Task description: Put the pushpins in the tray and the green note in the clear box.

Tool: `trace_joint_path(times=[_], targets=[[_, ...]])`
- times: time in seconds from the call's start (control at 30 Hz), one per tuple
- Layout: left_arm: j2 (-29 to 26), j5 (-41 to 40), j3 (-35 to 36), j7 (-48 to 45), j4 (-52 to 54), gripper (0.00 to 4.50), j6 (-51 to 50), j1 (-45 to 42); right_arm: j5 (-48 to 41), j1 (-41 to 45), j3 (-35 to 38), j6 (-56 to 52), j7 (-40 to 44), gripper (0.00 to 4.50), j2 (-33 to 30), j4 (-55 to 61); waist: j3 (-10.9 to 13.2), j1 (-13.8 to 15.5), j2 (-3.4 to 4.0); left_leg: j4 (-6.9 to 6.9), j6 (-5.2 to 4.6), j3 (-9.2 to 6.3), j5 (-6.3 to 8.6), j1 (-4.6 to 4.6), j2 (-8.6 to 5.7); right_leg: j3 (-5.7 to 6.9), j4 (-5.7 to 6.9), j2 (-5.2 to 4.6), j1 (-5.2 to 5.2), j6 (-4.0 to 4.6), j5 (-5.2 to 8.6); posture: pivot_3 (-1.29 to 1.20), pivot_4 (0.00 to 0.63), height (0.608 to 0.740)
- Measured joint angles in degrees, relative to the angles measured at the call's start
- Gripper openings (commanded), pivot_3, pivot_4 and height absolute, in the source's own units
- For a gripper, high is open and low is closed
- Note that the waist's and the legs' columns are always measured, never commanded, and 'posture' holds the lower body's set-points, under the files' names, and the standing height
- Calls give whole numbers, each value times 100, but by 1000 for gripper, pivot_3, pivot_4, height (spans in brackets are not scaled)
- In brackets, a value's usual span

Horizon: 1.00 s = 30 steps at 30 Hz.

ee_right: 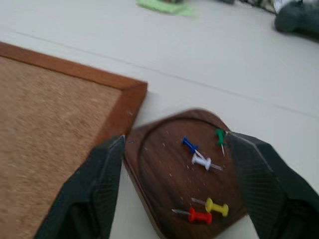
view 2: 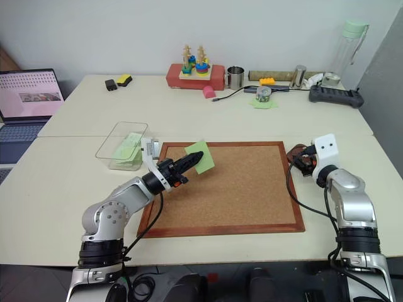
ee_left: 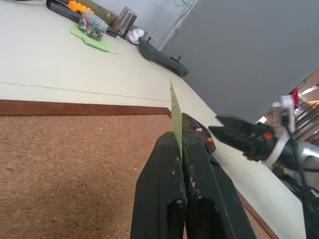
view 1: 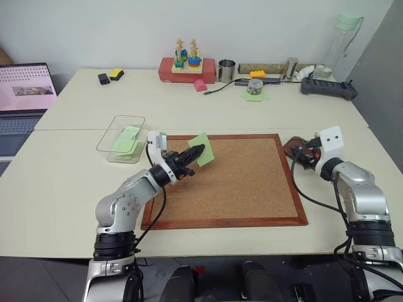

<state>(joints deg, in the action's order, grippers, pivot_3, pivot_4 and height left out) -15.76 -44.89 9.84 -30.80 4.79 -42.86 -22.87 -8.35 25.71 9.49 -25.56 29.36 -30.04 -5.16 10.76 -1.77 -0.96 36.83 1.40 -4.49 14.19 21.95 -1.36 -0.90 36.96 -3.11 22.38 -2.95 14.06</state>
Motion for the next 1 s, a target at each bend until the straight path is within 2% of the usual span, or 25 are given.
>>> trace_joint_path(times=[0.13,0.2,0.27,0.47,0.6,0.73,0.77,0.83,1.0], targets=[[-576,577,182,298,243,0,443,-93,-719,-35,-294,137,1402,3544,-516,1194,8,-16,-1,-7,0,-6,0,5,2,1,-1,7,10,-3,2,0,150,740],[-723,857,295,469,245,0,710,-180,-1061,60,-392,47,1812,3544,-583,1554,8,-7,-2,-4,1,-10,0,4,4,8,-2,7,4,-25,15,0,150,740],[-1043,1550,351,887,85,0,1218,-418,-1627,511,-712,-405,2382,3544,-671,1972,11,0,-5,2,1,-20,0,5,5,5,-1,3,3,-24,14,0,150,740],[-1512,2708,481,1734,-415,0,1849,-673,-2228,1108,-866,-923,2695,3544,-691,2281,10,29,-7,-2,3,-26,3,7,2,5,-11,-5,2,-1,-1,0,150,740],[-1561,3098,474,1901,-875,0,1993,-673,-2375,1113,-981,-1113,2771,3544,-691,2302,11,86,-8,-1,7,-27,6,29,1,7,-7,-7,25,-1,-1,0,150,740],[-1535,3302,389,1917,-1515,0,2086,-899,-2339,1141,-1098,-1084,2755,3544,-682,2273,9,131,-11,13,11,-24,2,97,2,11,12,-6,98,2,-8,0,150,740],[-1534,3341,371,1917,-1610,394,2095,-948,-2316,1141,-1103,-1069,2755,3642,-681,2272,9,140,-11,12,11,-24,2,97,2,11,12,-6,98,2,-8,0,150,740],[-1534,3405,362,1938,-1778,651,2095,-1039,-2282,1141,-1113,-1033,2754,3642,-683,2273,9,149,-11,11,11,-24,3,97,2,9,10,-6,98,2,-8,0,150,740],[-1534,3466,362,1879,-1908,1686,2117,-1053,-2206,1067,-1131,-1000,2753,3642,-727,2287,9,149,-11,10,12,-23,3,98,2,7,8,-6,100,2,-8,0,150,740]])
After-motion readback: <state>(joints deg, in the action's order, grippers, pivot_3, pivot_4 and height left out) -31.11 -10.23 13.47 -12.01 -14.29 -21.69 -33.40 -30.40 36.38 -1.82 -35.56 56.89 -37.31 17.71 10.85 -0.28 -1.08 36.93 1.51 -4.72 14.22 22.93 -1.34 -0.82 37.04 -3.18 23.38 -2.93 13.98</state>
